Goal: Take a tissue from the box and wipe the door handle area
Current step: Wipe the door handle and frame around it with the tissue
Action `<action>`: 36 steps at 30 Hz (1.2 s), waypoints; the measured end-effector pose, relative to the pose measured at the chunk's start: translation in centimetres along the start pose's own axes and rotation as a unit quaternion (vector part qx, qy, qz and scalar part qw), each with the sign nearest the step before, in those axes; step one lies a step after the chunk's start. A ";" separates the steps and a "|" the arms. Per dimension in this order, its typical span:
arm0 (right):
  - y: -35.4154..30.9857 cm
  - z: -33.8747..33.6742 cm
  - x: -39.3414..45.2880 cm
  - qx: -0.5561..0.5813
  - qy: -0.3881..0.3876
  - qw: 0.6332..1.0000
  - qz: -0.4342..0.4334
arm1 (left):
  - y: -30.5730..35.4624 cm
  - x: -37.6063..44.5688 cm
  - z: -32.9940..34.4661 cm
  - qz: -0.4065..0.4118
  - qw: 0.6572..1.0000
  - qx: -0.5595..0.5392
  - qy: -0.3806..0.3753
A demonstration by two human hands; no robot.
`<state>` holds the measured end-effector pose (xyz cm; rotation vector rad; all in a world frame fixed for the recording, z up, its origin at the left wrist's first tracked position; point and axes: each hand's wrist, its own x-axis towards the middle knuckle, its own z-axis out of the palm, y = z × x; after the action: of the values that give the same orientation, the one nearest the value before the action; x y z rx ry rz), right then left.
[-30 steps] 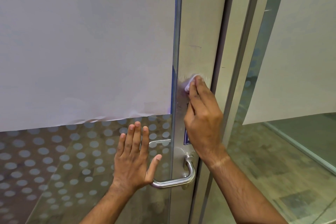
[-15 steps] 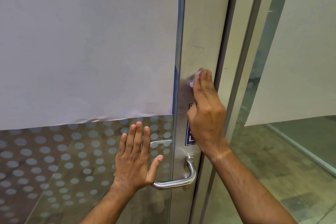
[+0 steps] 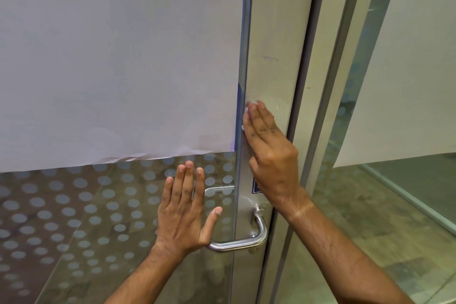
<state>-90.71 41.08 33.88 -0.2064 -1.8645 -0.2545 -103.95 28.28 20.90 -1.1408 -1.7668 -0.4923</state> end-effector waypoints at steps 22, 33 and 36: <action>-0.5 -0.3 -1.2 -0.021 0.037 0.982 0.184 | -0.1 0.0 0.0 0.004 1.000 0.007 -0.001; -0.2 -0.8 -7.2 -0.006 -0.035 0.991 0.133 | 0.0 0.1 -0.1 0.004 1.000 0.007 -0.006; -0.4 -0.6 -5.5 -0.003 0.007 0.993 0.115 | -0.1 0.1 0.0 0.008 1.000 0.006 -0.005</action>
<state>-88.65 40.47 28.73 -0.4194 -1.8066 -0.1027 -104.06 28.22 21.01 -1.1504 -1.7649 -0.4673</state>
